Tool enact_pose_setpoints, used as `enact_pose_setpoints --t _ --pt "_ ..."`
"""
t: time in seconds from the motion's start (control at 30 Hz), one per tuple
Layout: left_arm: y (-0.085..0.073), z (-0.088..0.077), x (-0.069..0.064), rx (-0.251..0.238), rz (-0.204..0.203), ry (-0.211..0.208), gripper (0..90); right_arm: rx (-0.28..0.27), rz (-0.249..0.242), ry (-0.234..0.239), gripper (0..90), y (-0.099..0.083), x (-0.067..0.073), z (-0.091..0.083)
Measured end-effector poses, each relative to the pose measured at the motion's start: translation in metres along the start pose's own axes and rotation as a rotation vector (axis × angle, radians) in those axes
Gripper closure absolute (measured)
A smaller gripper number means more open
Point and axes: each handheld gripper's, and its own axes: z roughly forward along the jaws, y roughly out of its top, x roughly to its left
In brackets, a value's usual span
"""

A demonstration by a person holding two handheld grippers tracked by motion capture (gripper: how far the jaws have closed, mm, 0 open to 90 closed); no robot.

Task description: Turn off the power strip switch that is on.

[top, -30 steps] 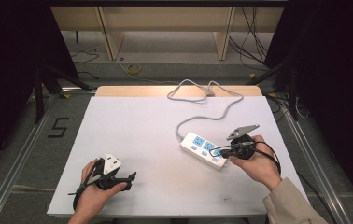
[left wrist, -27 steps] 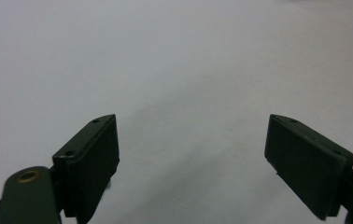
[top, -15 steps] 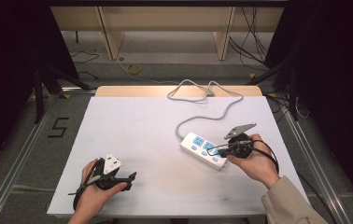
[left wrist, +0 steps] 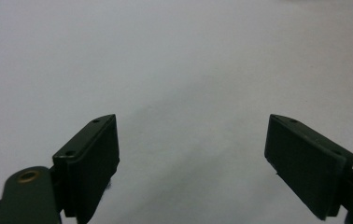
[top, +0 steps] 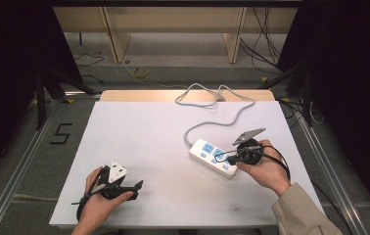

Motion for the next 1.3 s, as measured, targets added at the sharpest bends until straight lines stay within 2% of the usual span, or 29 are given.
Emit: enact_pose_setpoints --t 1.3 --pt "0.000 0.001 -0.001 0.000 0.002 -0.003 17.7 0.063 -0.018 0.019 90.0 0.006 0.001 0.017"
